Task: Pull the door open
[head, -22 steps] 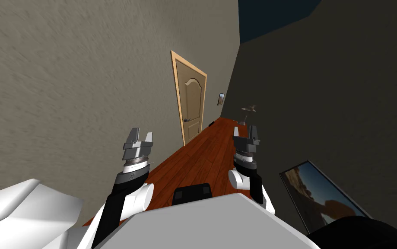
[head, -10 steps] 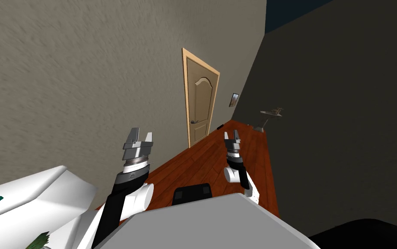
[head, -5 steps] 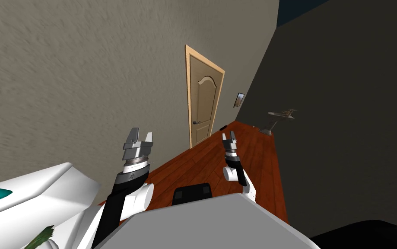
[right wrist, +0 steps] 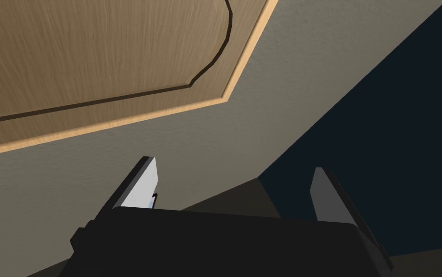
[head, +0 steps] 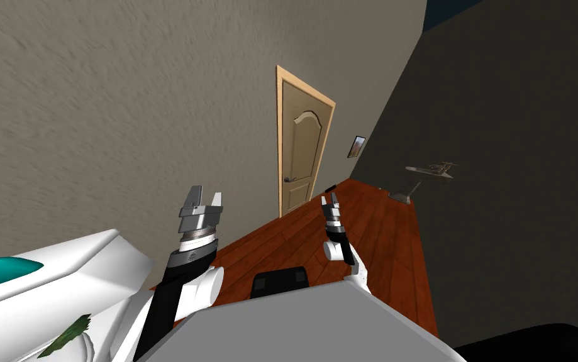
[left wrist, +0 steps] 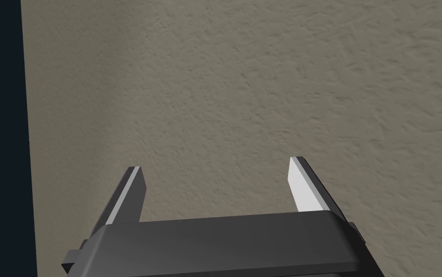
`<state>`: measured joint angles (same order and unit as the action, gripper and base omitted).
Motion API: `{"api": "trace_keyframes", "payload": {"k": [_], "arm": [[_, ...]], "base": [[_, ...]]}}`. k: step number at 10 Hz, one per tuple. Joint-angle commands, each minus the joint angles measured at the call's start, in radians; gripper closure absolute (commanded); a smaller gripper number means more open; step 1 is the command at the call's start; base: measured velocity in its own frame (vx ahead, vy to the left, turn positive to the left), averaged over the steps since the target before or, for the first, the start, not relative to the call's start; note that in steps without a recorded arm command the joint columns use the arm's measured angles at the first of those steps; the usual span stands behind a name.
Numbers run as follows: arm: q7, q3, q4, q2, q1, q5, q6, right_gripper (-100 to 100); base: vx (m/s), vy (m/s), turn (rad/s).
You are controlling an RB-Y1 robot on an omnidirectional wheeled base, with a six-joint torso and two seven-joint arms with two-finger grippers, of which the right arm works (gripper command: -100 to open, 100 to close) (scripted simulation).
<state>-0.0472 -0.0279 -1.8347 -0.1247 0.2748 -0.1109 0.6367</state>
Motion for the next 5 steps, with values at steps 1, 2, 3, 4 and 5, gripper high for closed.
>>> {"api": "trace_keyframes", "payload": {"k": [1, 2, 3, 4, 5], "arm": [[0.003, 0.004, 0.041, -0.004, -0.013, -0.001, 0.003, -100], [0.004, 0.004, 0.069, -0.009, -0.024, -0.003, 0.004, -100], [0.004, 0.004, 0.097, -0.013, -0.035, -0.006, 0.005, -100], [0.004, 0.004, 0.125, -0.018, -0.046, -0.008, 0.005, -100], [0.004, 0.004, 0.151, -0.023, -0.057, -0.010, 0.006, -100]], "base": [[0.092, -0.049, 0.185], [0.085, -0.059, 0.164], [0.085, -0.068, 0.138], [0.082, -0.061, 0.165], [0.080, -0.058, 0.171]]}}
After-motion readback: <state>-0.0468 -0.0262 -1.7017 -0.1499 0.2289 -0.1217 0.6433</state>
